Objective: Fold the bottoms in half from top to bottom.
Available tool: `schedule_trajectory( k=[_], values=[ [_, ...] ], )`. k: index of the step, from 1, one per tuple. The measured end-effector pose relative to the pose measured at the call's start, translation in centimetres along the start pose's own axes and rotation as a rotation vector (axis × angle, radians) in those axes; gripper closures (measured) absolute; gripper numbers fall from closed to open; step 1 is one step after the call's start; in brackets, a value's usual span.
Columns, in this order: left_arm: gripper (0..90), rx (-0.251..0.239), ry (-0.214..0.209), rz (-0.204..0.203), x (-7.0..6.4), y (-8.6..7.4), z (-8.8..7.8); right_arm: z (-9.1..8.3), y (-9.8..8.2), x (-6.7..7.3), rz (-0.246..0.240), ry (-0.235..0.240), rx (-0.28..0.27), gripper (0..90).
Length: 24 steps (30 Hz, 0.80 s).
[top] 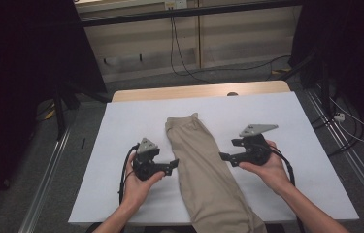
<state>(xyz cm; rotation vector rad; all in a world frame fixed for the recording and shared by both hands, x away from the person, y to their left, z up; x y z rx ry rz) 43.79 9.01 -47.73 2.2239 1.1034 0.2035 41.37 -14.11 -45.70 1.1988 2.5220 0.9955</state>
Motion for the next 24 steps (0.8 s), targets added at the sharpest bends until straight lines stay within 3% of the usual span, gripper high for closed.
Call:
schedule_trajectory(
  k=[2,3,5,7,9,13,15,17,20,22,24],
  values=[
    [19.2,0.005,0.05,0.038,1.3,1.4,0.6,1.1,1.4,-0.4,-0.011,-0.002,-0.004,33.8],
    [21.7,0.013,0.058,0.03,2.0,2.1,1.0,1.6,2.2,-0.6,0.001,0.005,-0.012,34.9],
    [25.1,0.035,0.017,-0.012,3.0,3.1,2.1,2.9,3.6,-1.1,-0.002,0.006,-0.013,39.9],
    [30.8,0.045,0.069,0.002,4.3,4.2,3.0,4.3,4.9,-1.9,0.001,-0.015,-0.002,42.8],
    [35.2,0.045,0.084,0.014,5.2,5.3,3.9,5.8,6.2,-2.6,-0.006,-0.034,0.01,46.7],
    [44.9,0.07,0.108,-0.032,6.8,6.4,6.0,8.6,8.3,-4.3,0.02,-0.044,0.019,56.8],
    [48.0,0.071,0.088,-0.065,7.5,6.6,6.8,10.0,9.0,-5.0,0.018,-0.039,0.033,67.3],
    [54.4,0.067,0.109,-0.065,8.2,6.8,7.3,10.9,9.6,-5.7,0.032,-0.042,0.029,70.6],
    [63.4,0.089,0.066,-0.1,8.8,6.4,8.1,11.9,10.4,-6.3,0.049,-0.036,0.028,72.6],
    [63.9,0.092,0.036,-0.138,9.2,6.1,8.3,12.6,10.7,-6.6,0.023,-0.057,0.058,72.0],
    [65.8,0.092,0.024,-0.139,9.5,6.1,8.2,13.6,10.9,-6.9,0.031,-0.055,0.089,73.3]
  ],
)
Point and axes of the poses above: each handheld gripper's, and its own axes: z roughly forward along the jaws, y roughly out of its top, x roughly to its left, the point moved 9 cm from there along z, roughly forward along the jaws, and after that the axes turned 13 degrees about x, right-handed, at the moved point
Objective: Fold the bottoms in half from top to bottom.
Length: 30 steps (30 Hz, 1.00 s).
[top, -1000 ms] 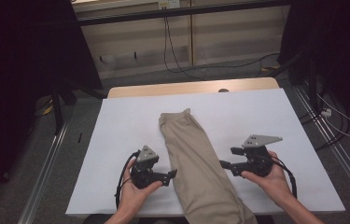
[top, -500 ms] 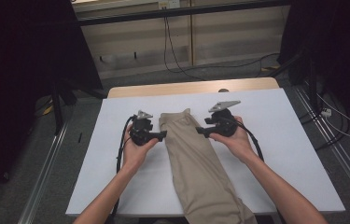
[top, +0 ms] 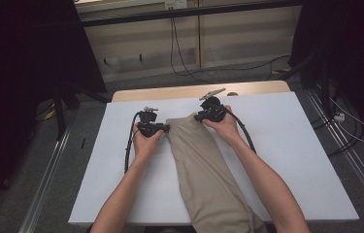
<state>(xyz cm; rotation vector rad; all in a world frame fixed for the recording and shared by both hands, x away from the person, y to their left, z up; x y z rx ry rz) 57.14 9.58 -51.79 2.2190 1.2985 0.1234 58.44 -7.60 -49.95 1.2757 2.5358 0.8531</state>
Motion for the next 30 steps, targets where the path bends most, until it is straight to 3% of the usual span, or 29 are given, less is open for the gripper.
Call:
schedule_trajectory(
  k=[2,4,7,8,10,14,17,20,21,23,26,30],
  values=[
    [66.1,-0.005,0.025,-0.002,0.2,0.2,-0.1,0.7,0.3,-0.4,0.017,-0.006,0.006,75.8],
    [66.5,-0.003,0.013,-0.022,0.5,0.3,0.0,1.2,0.5,-0.6,0.027,0.004,0.01,80.1],
    [66.5,0.003,0.008,-0.015,0.7,0.3,0.0,2.0,0.2,-0.8,0.054,0.023,0.023,81.4],
    [63.5,0.0,0.026,-0.006,0.8,0.4,0.0,2.2,0.1,-0.8,0.061,0.033,0.024,80.2],
    [62.6,0.005,0.024,0.009,0.7,0.3,0.0,2.2,-0.1,-0.9,0.086,0.058,0.026,74.8],
    [62.9,0.0,0.005,-0.012,0.8,0.4,0.0,2.3,0.0,-1.3,0.112,0.076,0.017,61.5],
    [62.9,-0.006,-0.005,-0.022,0.9,0.4,0.0,2.7,0.1,-1.3,0.132,0.11,0.002,60.8],
    [62.6,-0.009,-0.015,-0.037,1.0,0.4,0.0,3.1,0.3,-0.9,0.146,0.127,-0.011,68.6],
    [62.6,-0.011,-0.015,-0.04,1.0,0.4,0.0,3.2,0.4,-0.5,0.145,0.168,-0.007,70.4],
    [59.6,-0.008,-0.03,-0.05,1.0,0.3,-0.1,3.3,0.4,0.0,0.137,0.198,0.006,76.3],
    [54.5,-0.008,-0.032,-0.057,1.0,0.2,-0.3,3.2,0.5,0.0,0.132,0.189,0.019,82.5],
    [54.5,-0.028,-0.047,-0.097,1.1,0.1,-0.2,3.0,0.4,-0.2,0.128,0.174,0.015,83.7]
  ],
)
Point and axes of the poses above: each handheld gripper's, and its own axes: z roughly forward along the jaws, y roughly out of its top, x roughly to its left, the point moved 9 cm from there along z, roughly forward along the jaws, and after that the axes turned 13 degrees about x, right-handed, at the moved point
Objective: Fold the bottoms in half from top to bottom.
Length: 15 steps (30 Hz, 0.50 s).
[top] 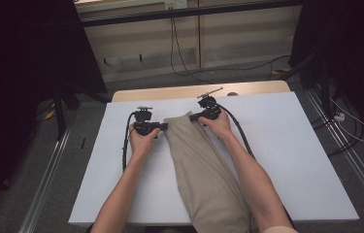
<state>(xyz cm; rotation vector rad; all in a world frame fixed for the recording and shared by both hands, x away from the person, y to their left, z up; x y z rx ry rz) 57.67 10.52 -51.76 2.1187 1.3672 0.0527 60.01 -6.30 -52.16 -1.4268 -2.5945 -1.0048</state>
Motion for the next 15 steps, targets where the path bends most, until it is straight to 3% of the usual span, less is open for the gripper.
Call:
schedule_trajectory(
  k=[3,4,5,7,8,12,15],
  values=[
    [56.4,0.006,0.009,0.02,-0.2,0.0,0.2,-0.2,-0.1,-0.2,0.01,0.003,-0.007,83.9],
    [58.7,0.017,-0.009,0.021,-0.4,0.0,0.2,-0.3,-0.1,-0.2,0.012,0.006,-0.005,83.9],
    [72.7,0.033,-0.081,0.013,-1.2,-0.1,0.5,-0.4,-0.1,-0.2,0.008,0.001,-0.008,84.0],
    [76.7,0.042,-0.054,0.015,-1.4,0.0,0.6,-0.7,0.0,-0.2,0.013,-0.014,-0.014,84.1],
    [78.7,0.045,-0.067,0.006,-1.5,0.2,0.6,-1.0,0.1,-0.2,0.015,-0.013,-0.015,84.1],
    [84.3,-0.013,-0.124,-0.012,-1.8,1.5,0.0,-2.6,0.5,-0.1,0.009,-0.009,-0.052,84.2],
    [84.9,-0.042,-0.127,0.003,-2.5,3.2,-0.6,-4.1,1.1,-0.4,0.013,-0.011,-0.091,84.1]
  ],
)
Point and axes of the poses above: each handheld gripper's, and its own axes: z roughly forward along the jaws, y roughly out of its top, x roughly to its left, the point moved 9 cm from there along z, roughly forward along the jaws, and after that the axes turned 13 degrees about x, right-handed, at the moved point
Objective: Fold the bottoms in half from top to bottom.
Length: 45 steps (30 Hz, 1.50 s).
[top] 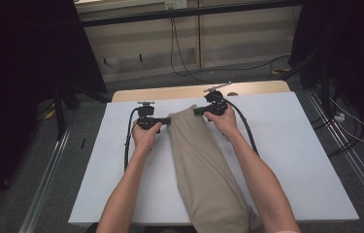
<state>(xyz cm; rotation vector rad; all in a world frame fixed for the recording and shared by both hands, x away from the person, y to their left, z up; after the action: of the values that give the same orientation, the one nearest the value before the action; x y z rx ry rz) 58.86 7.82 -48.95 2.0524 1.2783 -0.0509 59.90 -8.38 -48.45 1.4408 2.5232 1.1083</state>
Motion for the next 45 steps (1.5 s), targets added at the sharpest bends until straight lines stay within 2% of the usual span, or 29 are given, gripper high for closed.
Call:
schedule_trajectory(
  k=[1,5,10,17,19,21,23,25,27,30,33,35,37,40,45],
  values=[
    [84.9,0.001,0.002,0.005,-0.3,0.5,-0.2,-0.5,0.2,-0.1,-0.002,-0.006,-0.01,84.1],
    [85.2,-0.05,0.003,0.035,-1.4,3.1,-1.3,-2.6,1.2,-0.5,0.007,-0.009,-0.07,84.1],
    [85.2,-0.095,0.016,0.102,-3.3,6.4,-3.0,-5.6,3.1,-0.9,0.016,-0.029,-0.153,84.2],
    [85.2,-0.175,0.005,0.2,-6.8,11.0,-5.8,-11.5,6.3,-1.0,-0.006,-0.048,-0.241,84.2],
    [85.2,-0.196,-0.001,0.243,-7.8,12.5,-6.8,-13.3,7.2,-1.0,-0.014,-0.062,-0.267,84.2],
    [85.2,-0.206,0.017,0.276,-8.7,14.0,-7.9,-15.0,8.2,-0.8,-0.023,-0.063,-0.295,84.2],
    [85.2,-0.235,0.023,0.286,-9.7,15.4,-9.2,-16.6,9.1,-0.4,-0.039,-0.078,-0.32,84.2],
    [85.2,-0.25,0.032,0.311,-10.5,16.2,-10.1,-17.8,9.8,-0.2,-0.036,-0.072,-0.355,84.3],
    [85.1,-0.243,0.047,0.334,-11.0,15.9,-10.3,-18.3,9.7,-0.2,-0.038,-0.061,-0.369,84.2],
    [85.0,-0.209,0.065,0.378,-11.3,14.2,-9.3,-17.8,8.5,-0.7,-0.049,-0.053,-0.352,84.2],
    [84.9,-0.18,0.053,0.398,-11.2,12.1,-8.0,-16.7,6.3,-1.1,-0.042,-0.025,-0.335,84.2],
    [84.9,-0.175,0.036,0.401,-11.4,10.7,-7.6,-15.9,4.8,-1.2,-0.034,-0.001,-0.333,84.2],
    [84.9,-0.167,0.032,0.426,-11.8,9.1,-7.4,-15.5,3.4,-1.1,-0.032,0.015,-0.329,84.2],
    [85.0,-0.164,0.011,0.446,-12.4,7.0,-7.7,-15.6,1.5,-0.2,-0.048,0.042,-0.332,84.2],
    [84.9,-0.152,-0.027,0.46,-13.5,3.0,-8.5,-16.2,-1.8,2.2,-0.097,0.062,-0.309,84.2]
  ],
)
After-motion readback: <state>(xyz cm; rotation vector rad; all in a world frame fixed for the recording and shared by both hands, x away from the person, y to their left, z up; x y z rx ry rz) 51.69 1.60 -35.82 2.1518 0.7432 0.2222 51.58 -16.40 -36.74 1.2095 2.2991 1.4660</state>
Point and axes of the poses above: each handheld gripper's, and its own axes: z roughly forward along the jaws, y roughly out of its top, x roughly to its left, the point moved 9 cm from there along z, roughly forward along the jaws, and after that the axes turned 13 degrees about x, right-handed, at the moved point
